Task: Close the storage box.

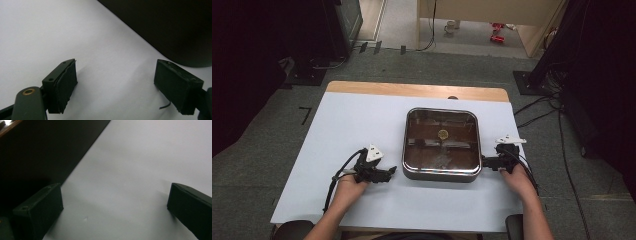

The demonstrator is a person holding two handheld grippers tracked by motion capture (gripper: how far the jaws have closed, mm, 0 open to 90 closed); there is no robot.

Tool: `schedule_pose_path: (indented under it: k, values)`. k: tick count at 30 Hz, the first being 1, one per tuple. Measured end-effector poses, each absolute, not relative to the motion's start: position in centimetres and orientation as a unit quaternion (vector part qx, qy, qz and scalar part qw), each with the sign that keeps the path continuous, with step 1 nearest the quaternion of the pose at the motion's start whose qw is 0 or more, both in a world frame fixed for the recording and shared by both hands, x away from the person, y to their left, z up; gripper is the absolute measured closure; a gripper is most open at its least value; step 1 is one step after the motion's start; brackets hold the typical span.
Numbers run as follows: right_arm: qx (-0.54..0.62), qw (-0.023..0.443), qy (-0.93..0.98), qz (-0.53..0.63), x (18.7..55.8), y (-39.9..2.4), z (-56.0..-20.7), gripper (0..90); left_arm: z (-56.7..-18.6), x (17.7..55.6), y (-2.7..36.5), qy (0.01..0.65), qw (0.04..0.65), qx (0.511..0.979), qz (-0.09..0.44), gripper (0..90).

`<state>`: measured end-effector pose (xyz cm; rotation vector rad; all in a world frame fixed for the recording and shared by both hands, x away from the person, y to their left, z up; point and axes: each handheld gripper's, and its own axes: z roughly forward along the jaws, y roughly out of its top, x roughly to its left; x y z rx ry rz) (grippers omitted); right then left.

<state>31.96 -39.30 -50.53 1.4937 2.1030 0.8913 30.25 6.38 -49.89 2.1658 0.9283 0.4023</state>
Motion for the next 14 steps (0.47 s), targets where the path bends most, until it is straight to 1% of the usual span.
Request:
schedule_pose_path:
  k: [14]
  values:
    - [0.536,0.205,0.754,0.320,31.96,-39.31,-50.54,0.0,-49.92,30.19,6.30,0.365,0.363,0.841,0.164,16.9]
